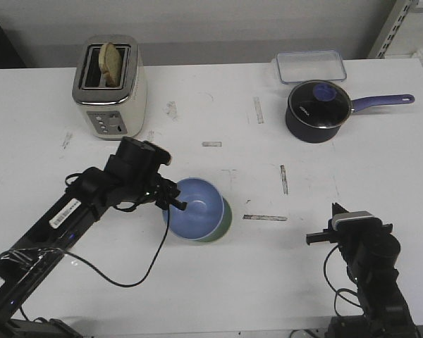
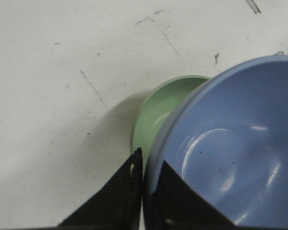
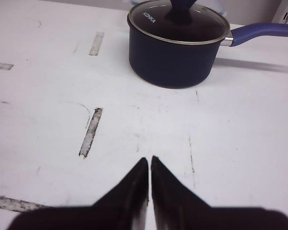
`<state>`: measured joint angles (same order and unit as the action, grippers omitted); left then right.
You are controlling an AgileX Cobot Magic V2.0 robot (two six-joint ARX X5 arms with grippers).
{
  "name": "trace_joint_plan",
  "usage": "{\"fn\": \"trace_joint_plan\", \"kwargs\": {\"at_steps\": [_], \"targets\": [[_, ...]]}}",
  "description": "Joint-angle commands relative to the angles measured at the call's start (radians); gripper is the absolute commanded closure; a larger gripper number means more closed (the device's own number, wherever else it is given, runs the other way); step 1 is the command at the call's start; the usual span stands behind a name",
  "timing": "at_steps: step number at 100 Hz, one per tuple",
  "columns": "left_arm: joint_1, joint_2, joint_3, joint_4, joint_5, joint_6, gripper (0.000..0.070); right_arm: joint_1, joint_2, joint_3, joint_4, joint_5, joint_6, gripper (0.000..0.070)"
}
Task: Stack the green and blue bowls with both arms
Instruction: 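Lift the blue bowl with the left gripper over the green bowl, then lower the blue bowl into the green bowl and open the left gripper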
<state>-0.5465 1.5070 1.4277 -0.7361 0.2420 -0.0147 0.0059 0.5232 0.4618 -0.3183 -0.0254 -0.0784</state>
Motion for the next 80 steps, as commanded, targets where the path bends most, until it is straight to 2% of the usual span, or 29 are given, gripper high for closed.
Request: {"fn": "trace_joint_plan", "kwargs": {"at_steps": [1, 27, 60, 63, 71, 80], "targets": [[-0.021, 0.048, 0.018, 0.027, 0.002, -0.005, 0.0699, 0.002, 0.002, 0.003, 0.003, -0.001, 0.003, 0.07], [-0.037, 0.161, 0.018, 0.053, -0.006, -0.006, 0.0699, 0.002, 0.002, 0.003, 0.003, -0.001, 0.003, 0.07], [-0.037, 0.169, 0.018, 0.066, -0.005, -0.006, 0.0688, 0.002, 0.002, 0.003, 0.003, -0.001, 0.003, 0.07], [-0.037, 0.169, 0.018, 0.066, -0.005, -0.006, 0.0665, 0.002, 0.002, 0.003, 0.003, -0.001, 0.003, 0.07], [-0.038, 0.169, 0.018, 0.068, -0.005, -0.006, 0.0543, 0.002, 0.002, 0.003, 0.003, -0.001, 0.003, 0.07], [-0.039, 0.168, 0.018, 0.074, -0.005, -0.011, 0.0336, 0.002, 0.002, 0.003, 0.003, -0.001, 0.003, 0.07]]}}
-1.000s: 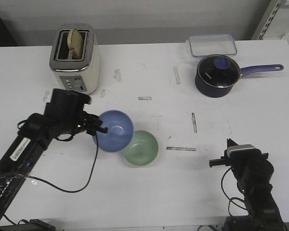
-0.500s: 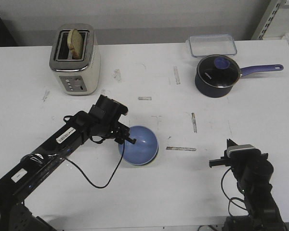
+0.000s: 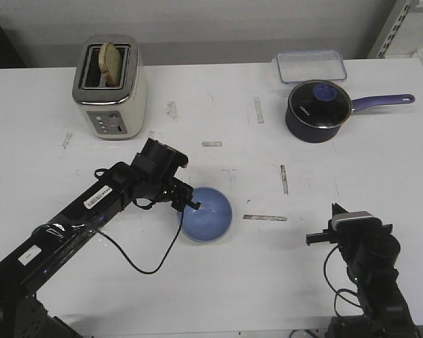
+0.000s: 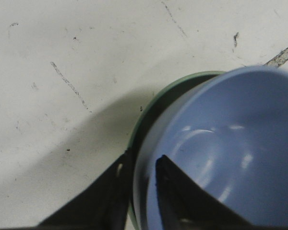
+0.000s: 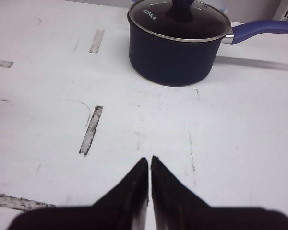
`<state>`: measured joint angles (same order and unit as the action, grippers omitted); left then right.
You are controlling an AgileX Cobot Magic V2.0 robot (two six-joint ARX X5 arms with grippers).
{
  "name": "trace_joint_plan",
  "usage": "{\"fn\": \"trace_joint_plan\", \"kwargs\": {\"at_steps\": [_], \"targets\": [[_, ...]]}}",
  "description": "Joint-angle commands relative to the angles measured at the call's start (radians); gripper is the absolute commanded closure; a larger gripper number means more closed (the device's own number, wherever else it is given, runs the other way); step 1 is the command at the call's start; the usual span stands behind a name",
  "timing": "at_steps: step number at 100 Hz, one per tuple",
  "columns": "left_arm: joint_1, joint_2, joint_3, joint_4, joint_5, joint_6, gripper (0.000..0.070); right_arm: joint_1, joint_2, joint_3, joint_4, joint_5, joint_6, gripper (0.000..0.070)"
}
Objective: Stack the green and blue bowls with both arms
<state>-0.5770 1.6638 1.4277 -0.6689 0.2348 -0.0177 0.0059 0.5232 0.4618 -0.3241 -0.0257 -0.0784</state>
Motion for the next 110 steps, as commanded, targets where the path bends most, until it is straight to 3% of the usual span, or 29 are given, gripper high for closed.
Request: {"fn": "trace_joint_plan", "kwargs": {"at_steps": [1, 8, 13, 34, 44, 60, 71, 82, 110], "targets": [[-0.008, 0.011, 0.019, 0.009, 0.002, -0.011, 0.0313, 0.002, 0.002, 0.003, 0.009, 0.0, 0.003, 0.07], [-0.008, 0.011, 0.022, 0.022, 0.002, -0.042, 0.0172, 0.002, 0.002, 0.003, 0.009, 0.0, 0.003, 0.07], [-0.008, 0.011, 0.033, 0.023, 0.002, -0.055, 0.0124, 0.002, 0.002, 0.003, 0.009, 0.0, 0.003, 0.07], [0.002, 0.01, 0.15, -0.034, -0.009, -0.049, 0.0138, 0.002, 0.002, 0.003, 0.009, 0.0, 0.003, 0.07], [0.017, 0.01, 0.234, -0.103, -0.064, -0.042, 0.0281, 0.002, 0.002, 0.003, 0.009, 0.0, 0.003, 0.07], [0.06, -0.023, 0.303, -0.191, -0.169, 0.002, 0.07, 0.002, 0.002, 0.003, 0.009, 0.0, 0.003, 0.07], [0.113, -0.076, 0.29, -0.222, -0.194, 0.057, 0.0699, 0.002, 0.002, 0.003, 0.009, 0.0, 0.003, 0.07], [0.184, -0.164, 0.209, -0.191, -0.195, 0.059, 0.0699, 0.002, 0.002, 0.003, 0.009, 0.0, 0.003, 0.07], [0.39, -0.555, -0.282, 0.145, -0.196, 0.032, 0.0699, 0.001, 0.002, 0.003, 0.009, 0.0, 0.003, 0.07]]}}
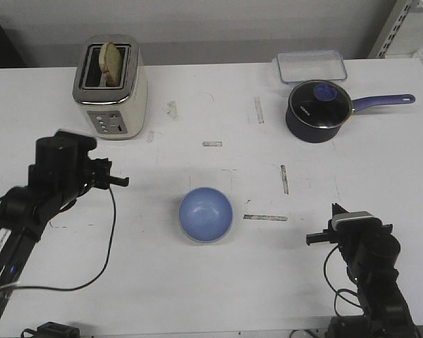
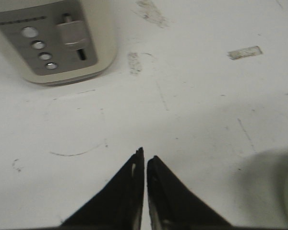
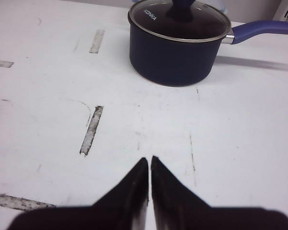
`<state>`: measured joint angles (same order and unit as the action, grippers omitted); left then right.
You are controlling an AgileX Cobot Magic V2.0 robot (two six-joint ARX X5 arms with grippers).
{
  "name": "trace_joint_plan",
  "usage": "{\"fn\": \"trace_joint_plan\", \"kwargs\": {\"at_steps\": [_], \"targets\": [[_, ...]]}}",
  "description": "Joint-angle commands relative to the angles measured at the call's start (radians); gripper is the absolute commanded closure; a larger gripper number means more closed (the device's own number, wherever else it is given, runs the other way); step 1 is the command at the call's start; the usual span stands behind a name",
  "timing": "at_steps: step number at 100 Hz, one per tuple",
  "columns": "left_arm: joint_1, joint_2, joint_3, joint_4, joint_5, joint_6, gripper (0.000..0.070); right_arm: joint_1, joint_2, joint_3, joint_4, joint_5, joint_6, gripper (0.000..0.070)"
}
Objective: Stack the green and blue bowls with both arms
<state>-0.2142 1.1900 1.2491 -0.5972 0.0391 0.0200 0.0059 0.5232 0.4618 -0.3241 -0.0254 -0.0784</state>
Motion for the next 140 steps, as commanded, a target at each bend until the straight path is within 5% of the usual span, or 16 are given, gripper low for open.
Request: {"fn": "trace_joint_plan", "kwargs": {"at_steps": [1, 48, 140], "targets": [[0.035, -0.096, -0.122, 0.084, -0.003, -0.011, 0.0699, 0.001, 0.002, 0.003, 0.009, 0.0, 0.003, 0.07], [0.228, -0.658, -0.669, 0.322, -0.071, -0.058, 0.0699, 0.001, 0.002, 0.003, 0.01, 0.0, 0.003, 0.07], [0.229, -0.906, -0.691, 0.317, -0.077, -0.055, 0.0698, 0.001, 0.001, 0.003, 0.047, 0.0, 0.003, 0.07]]}}
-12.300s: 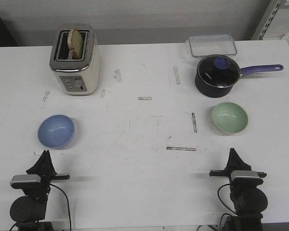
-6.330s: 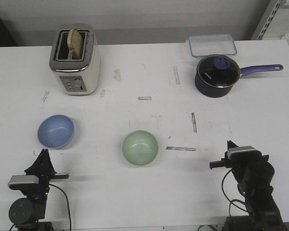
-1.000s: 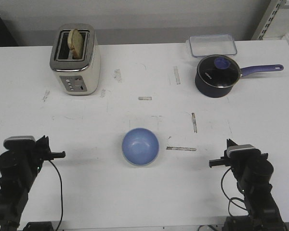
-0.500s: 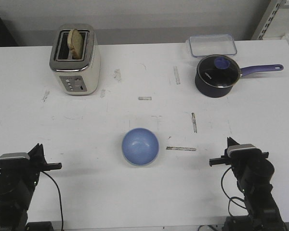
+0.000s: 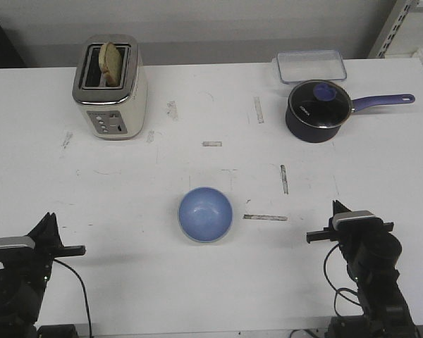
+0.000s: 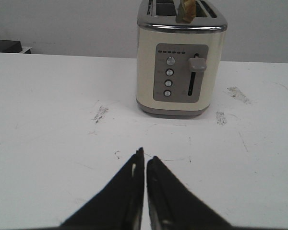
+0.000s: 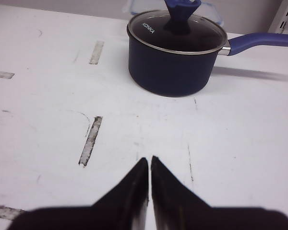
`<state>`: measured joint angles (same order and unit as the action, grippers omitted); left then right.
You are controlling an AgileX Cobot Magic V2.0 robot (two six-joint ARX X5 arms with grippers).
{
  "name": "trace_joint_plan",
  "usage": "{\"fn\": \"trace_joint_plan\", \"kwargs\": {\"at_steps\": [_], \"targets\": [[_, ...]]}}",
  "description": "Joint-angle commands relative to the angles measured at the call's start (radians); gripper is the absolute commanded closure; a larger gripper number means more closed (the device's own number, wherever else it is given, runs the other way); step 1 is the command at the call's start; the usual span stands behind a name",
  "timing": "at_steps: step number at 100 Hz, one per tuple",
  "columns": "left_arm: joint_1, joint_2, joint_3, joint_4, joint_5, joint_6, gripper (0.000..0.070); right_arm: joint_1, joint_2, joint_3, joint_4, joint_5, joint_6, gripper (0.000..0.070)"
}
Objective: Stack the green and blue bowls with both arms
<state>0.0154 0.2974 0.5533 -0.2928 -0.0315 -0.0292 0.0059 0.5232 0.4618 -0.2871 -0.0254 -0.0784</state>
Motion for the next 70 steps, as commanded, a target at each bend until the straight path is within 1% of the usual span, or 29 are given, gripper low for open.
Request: {"fn": "trace_joint_plan", "kwargs": {"at_steps": [1, 6, 12, 21, 34, 54, 58, 70], "targets": [[-0.001, -0.016, 0.003, 0.014, -0.006, -0.006, 0.0698, 0.001, 0.001, 0.003, 0.01, 0.0, 0.003, 0.07], [-0.006, -0.044, -0.019, 0.04, -0.005, -0.006, 0.0698, 0.001, 0.001, 0.003, 0.01, 0.0, 0.003, 0.07], [-0.014, -0.093, -0.076, 0.11, -0.007, -0.007, 0.0699, 0.001, 0.001, 0.003, 0.01, 0.0, 0.003, 0.07], [-0.016, -0.181, -0.191, 0.187, -0.049, -0.01, 0.0699, 0.001, 0.001, 0.003, 0.01, 0.0, 0.003, 0.07], [-0.016, -0.299, -0.362, 0.259, -0.05, -0.01, 0.0699, 0.001, 0.001, 0.003, 0.011, 0.0, 0.003, 0.07], [-0.017, -0.294, -0.542, 0.422, -0.033, -0.009, 0.0699, 0.001, 0.0, 0.003, 0.018, 0.0, 0.003, 0.07], [-0.017, -0.294, -0.541, 0.394, -0.033, -0.01, 0.0699, 0.001, 0.0, 0.003, 0.02, 0.0, 0.003, 0.07], [-0.017, -0.294, -0.541, 0.384, -0.036, -0.01, 0.0699, 0.0, 0.0, 0.003, 0.026, 0.0, 0.003, 0.07]]}}
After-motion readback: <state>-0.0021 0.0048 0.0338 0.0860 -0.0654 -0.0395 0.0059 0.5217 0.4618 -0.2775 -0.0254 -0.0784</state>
